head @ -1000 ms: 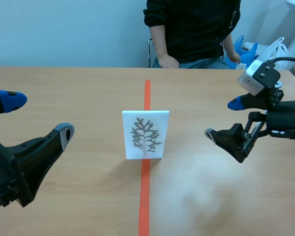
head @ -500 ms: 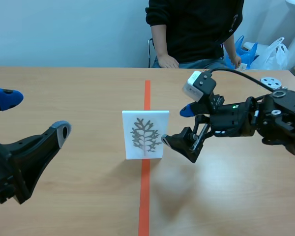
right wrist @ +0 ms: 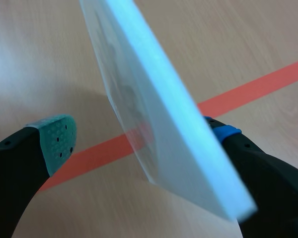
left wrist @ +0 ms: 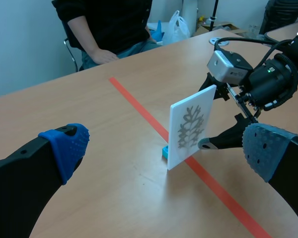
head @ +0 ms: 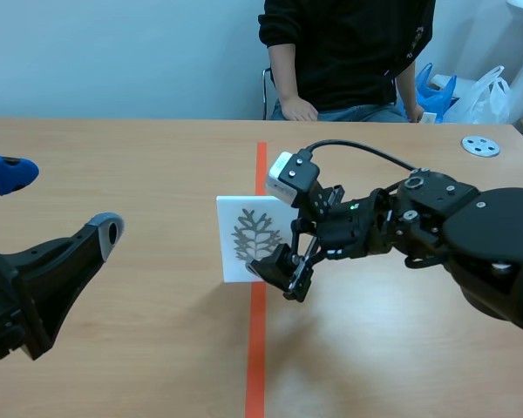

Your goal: Sort the leaf by its shape. The table is split by an orange tape line. A compound leaf with several leaflets goes to the left side, a simple leaf with one blade goes to the right side. Return to the home posture when a red brick is placed on the table.

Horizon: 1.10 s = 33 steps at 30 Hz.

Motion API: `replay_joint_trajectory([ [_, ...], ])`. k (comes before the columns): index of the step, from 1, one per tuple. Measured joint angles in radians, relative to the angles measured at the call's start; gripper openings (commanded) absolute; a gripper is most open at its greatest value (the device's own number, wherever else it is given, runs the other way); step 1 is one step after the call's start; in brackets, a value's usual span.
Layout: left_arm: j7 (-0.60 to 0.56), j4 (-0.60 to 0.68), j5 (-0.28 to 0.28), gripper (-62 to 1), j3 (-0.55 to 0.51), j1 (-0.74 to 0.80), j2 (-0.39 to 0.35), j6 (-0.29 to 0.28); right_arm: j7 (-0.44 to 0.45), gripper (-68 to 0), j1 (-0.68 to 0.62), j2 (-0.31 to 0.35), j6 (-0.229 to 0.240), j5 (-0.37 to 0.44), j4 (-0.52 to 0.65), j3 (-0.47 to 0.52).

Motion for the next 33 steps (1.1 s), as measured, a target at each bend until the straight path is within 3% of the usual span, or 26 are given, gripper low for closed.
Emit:
replay_joint_trajectory([
  [2, 0.000, 0.000, 0.000, 1.4, 0.000, 0.000, 0.000, 0.000, 0.001, -22.0, -0.004, -0.019, -0.012, 0.000, -0.011, -0.007],
  [6, 0.000, 0.000, 0.000, 1.4, 0.000, 0.000, 0.000, 0.000, 0.008, -31.5, -0.005, -0.041, -0.020, 0.000, -0.015, -0.007],
  [16, 0.000, 0.000, 0.000, 1.4, 0.000, 0.000, 0.000, 0.000, 0.010, -50.2, -0.005, -0.039, -0.048, -0.004, -0.015, -0.007],
  [21, 0.000, 0.000, 0.000, 1.4, 0.000, 0.000, 0.000, 0.000, 0.011, -53.8, -0.009, -0.037, -0.107, -0.003, -0.015, -0.006],
  [25, 0.000, 0.000, 0.000, 1.4, 0.000, 0.000, 0.000, 0.000, 0.037, -65.7, -0.030, -0.029, -0.109, -0.003, -0.014, -0.006],
  [33, 0.000, 0.000, 0.000, 1.4, 0.000, 0.000, 0.000, 0.000, 0.049, -66.9, -0.035, -0.027, -0.151, -0.011, -0.013, -0.005],
])
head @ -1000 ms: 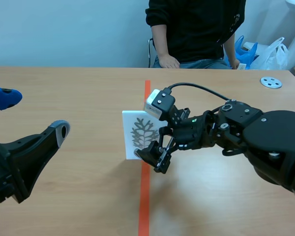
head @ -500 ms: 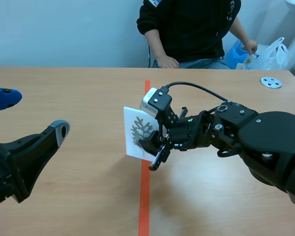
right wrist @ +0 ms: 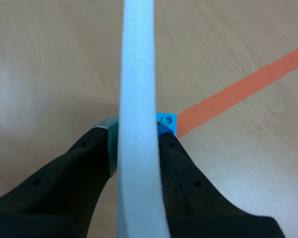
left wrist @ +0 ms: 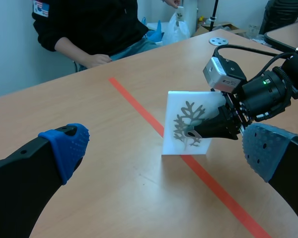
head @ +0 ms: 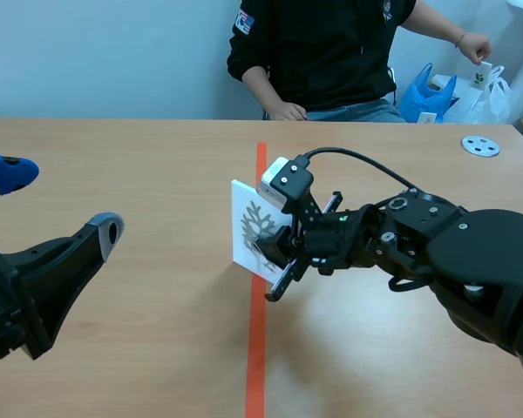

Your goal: Sort the leaf by its shape. The table is split by an orange tape line. A compound leaf with several leaflets goes to the left side, a simple leaf with one blade goes to the right side. Return to the home posture when a red brick is placed on the table.

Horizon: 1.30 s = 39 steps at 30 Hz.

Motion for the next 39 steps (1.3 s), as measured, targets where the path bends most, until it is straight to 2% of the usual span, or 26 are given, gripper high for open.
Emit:
replay_joint_trajectory([
  [4, 0.000, 0.000, 0.000, 1.4, 0.000, 0.000, 0.000, 0.000, 0.003, -66.9, -0.001, 0.000, -0.001, -0.004, 0.000, 0.007],
  [7, 0.000, 0.000, 0.000, 1.4, 0.000, 0.000, 0.000, 0.000, -0.001, -66.9, -0.010, 0.000, -0.027, -0.008, 0.000, 0.039],
  [20, 0.008, 0.000, 0.000, 1.4, 0.000, 0.000, 0.000, 0.000, -0.054, -66.9, -0.051, 0.001, -0.031, -0.003, 0.041, 0.349],
  [23, 0.008, 0.000, 0.000, 1.4, 0.000, 0.000, 0.000, 0.000, -0.074, -66.9, -0.093, 0.009, -0.057, -0.003, 0.054, 0.436],
  [27, 0.008, 0.000, 0.000, 1.4, 0.000, 0.000, 0.000, 0.000, -0.080, -66.9, -0.167, 0.047, -0.087, -0.003, 0.067, 0.568],
  [34, 0.008, 0.000, 0.000, 1.4, 0.000, 0.000, 0.000, 0.000, -0.092, -66.9, -0.298, 0.136, -0.086, 0.032, 0.092, 0.794],
  [39, 0.008, 0.000, 0.000, 1.4, 0.000, 0.000, 0.000, 0.000, -0.092, -66.9, -0.364, 0.182, -0.086, 0.073, 0.097, 0.909],
])
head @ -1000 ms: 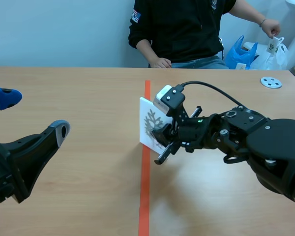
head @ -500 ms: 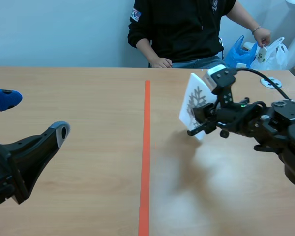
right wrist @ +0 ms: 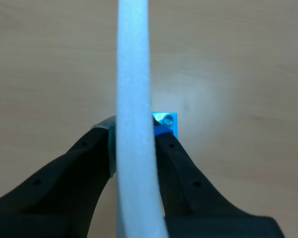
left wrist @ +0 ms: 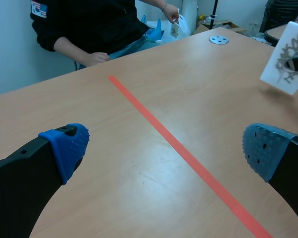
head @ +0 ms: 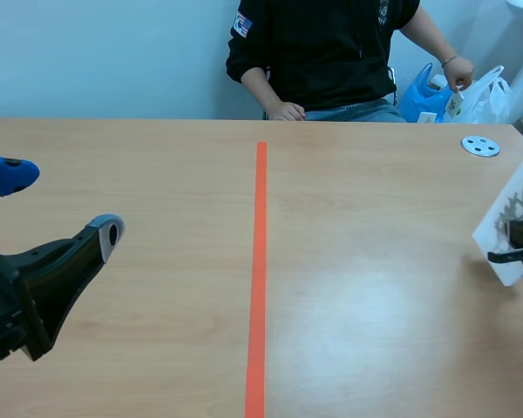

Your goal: Sort the leaf by its shape. The table is split by an orange tape line. A compound leaf with several leaflets goes to the left side, a simple leaf with one blade goes to the right side. Return to the home posture when a red brick is placed on the table.

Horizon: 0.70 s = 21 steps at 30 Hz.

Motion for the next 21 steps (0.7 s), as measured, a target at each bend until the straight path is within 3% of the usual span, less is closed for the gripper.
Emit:
replay_joint_trajectory([
  [7, 0.000, 0.000, 0.000, 1.4, 0.000, 0.000, 0.000, 0.000, 0.015, -66.4, -0.069, 0.002, -0.006, 0.007, 0.002, 0.066],
  [8, 0.000, 0.000, 0.000, 1.4, 0.000, 0.000, 0.000, 0.000, 0.016, -64.8, -0.073, 0.000, -0.026, 0.007, 0.002, 0.065],
  [12, 0.000, 0.000, 0.000, 1.4, 0.000, 0.000, 0.000, -0.003, 0.019, -54.3, -0.083, -0.002, -0.029, 0.008, 0.002, 0.065],
  [18, 0.003, 0.000, 0.000, 1.4, 0.000, 0.000, 0.000, -0.018, 0.024, -51.6, -0.083, -0.005, -0.037, 0.011, 0.002, 0.065],
  [21, 0.003, 0.000, 0.000, 1.4, 0.000, 0.000, 0.000, -0.018, 0.023, -44.1, -0.083, -0.016, -0.037, 0.011, 0.002, 0.065],
])
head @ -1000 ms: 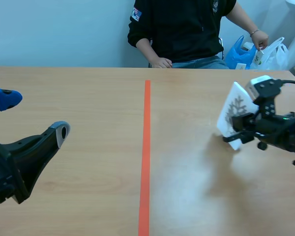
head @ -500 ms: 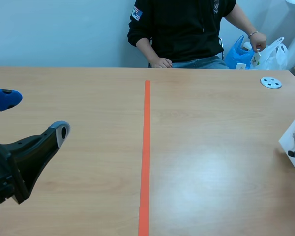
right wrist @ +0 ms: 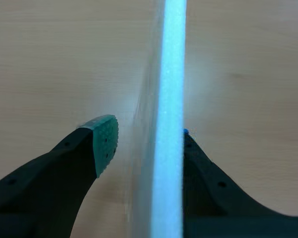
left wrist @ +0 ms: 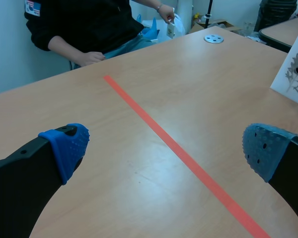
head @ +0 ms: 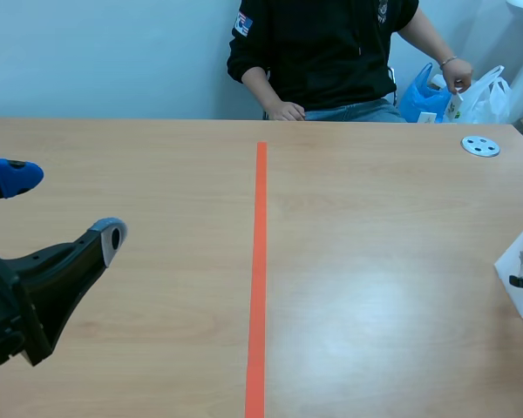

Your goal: Sort the leaf by its shape. The table is split by an orange tape line. A compound leaf with several leaflets goes to the left side, a simple leaf with one blade goes to the right side. Return to the home posture when a red brick is placed on the table.

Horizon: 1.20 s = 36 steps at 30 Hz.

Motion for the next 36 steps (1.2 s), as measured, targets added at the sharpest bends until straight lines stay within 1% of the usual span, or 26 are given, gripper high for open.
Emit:
replay_joint_trajectory([
  [2, 0.000, 0.000, 0.000, 1.4, 0.000, 0.000, 0.000, 0.000, 0.000, -39.5, 0.000, -0.003, 0.000, 0.002, 0.000, -0.001],
  [7, 0.000, 0.000, 0.000, 1.4, 0.000, 0.000, 0.000, 0.000, -0.005, -31.3, -0.002, -0.002, 0.000, 0.004, 0.006, -0.001],
  [10, 0.001, 0.000, 0.000, 1.4, 0.000, 0.000, 0.000, 0.000, -0.007, -27.3, -0.018, -0.002, 0.000, 0.004, 0.046, 0.000],
  [14, 0.002, 0.000, 0.000, 1.4, 0.000, 0.000, 0.000, 0.000, -0.026, -27.3, -0.070, -0.002, 0.001, 0.006, 0.150, 0.011],
  [16, 0.003, 0.000, 0.000, 1.4, 0.000, 0.000, 0.000, 0.000, -0.034, -27.3, -0.102, -0.002, 0.000, 0.034, 0.198, 0.036],
  [21, 0.003, 0.000, 0.000, 1.4, 0.000, 0.000, 0.000, 0.000, -0.060, -27.3, -0.212, -0.002, 0.000, 0.076, 0.333, 0.121],
  [26, 0.003, 0.000, 0.000, 1.4, 0.000, 0.000, 0.000, 0.000, -0.088, -27.3, -0.343, -0.002, 0.000, 0.108, 0.516, 0.233],
  [29, 0.003, 0.000, 0.000, 1.4, 0.000, 0.000, 0.000, 0.000, -0.098, -27.3, -0.400, -0.002, 0.001, 0.126, 0.626, 0.299],
  [30, 0.003, 0.000, 0.000, 1.4, 0.000, 0.000, 0.000, 0.000, -0.104, -27.3, -0.416, -0.002, 0.007, 0.134, 0.662, 0.318],
  [32, 0.003, 0.000, 0.000, 1.4, 0.000, 0.000, 0.000, 0.000, -0.115, -27.3, -0.445, -0.001, 0.041, 0.142, 0.729, 0.348],
  [34, 0.003, 0.000, 0.000, 1.4, 0.000, 0.000, 0.000, 0.000, -0.144, -27.3, -0.468, 0.000, 0.069, 0.173, 0.790, 0.360],
  [36, 0.003, 0.000, 0.000, 1.4, 0.000, 0.000, 0.000, 0.000, -0.154, -27.3, -0.484, 0.000, 0.100, 0.190, 0.844, 0.360],
])
